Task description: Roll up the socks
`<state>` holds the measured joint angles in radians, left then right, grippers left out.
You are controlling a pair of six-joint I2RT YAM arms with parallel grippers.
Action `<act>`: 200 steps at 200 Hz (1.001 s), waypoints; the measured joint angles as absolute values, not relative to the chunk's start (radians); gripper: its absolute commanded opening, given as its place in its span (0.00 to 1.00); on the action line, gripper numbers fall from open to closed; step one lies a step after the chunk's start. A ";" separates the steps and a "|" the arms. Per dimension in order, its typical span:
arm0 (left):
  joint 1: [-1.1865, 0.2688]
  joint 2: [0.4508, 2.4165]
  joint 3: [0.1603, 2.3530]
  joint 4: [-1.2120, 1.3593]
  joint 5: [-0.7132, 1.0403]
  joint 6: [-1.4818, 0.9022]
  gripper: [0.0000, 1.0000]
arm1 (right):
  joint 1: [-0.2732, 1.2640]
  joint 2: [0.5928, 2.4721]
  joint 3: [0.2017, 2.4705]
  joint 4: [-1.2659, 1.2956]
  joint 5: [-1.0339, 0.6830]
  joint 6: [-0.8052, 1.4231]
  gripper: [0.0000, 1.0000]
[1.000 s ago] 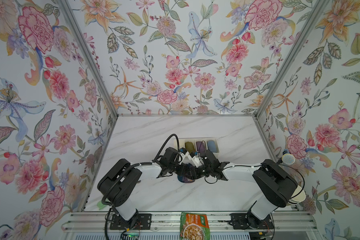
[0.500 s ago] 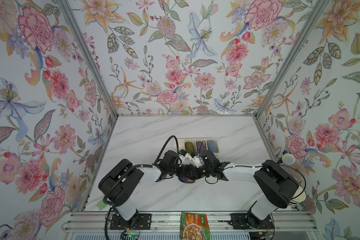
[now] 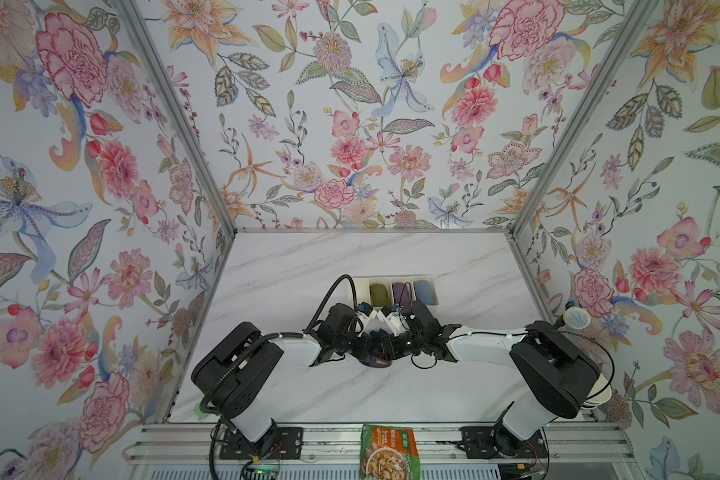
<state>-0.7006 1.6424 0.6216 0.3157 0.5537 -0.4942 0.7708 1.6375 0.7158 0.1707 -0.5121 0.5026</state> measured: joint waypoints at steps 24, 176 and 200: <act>-0.701 1.642 0.619 0.307 0.561 -0.494 0.00 | 0.768 1.637 0.716 0.168 -0.513 0.512 0.50; -0.741 1.679 0.622 0.316 0.600 -0.479 0.00 | 0.764 1.559 0.691 0.111 -0.454 0.508 0.56; -0.741 1.686 0.622 0.323 0.606 -0.481 0.00 | 0.764 1.525 0.684 0.094 -0.426 0.508 0.56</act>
<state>-0.7410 1.6859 0.6220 0.3229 0.6064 -0.4808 0.7643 1.5246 0.6838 0.0937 -0.4263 0.5083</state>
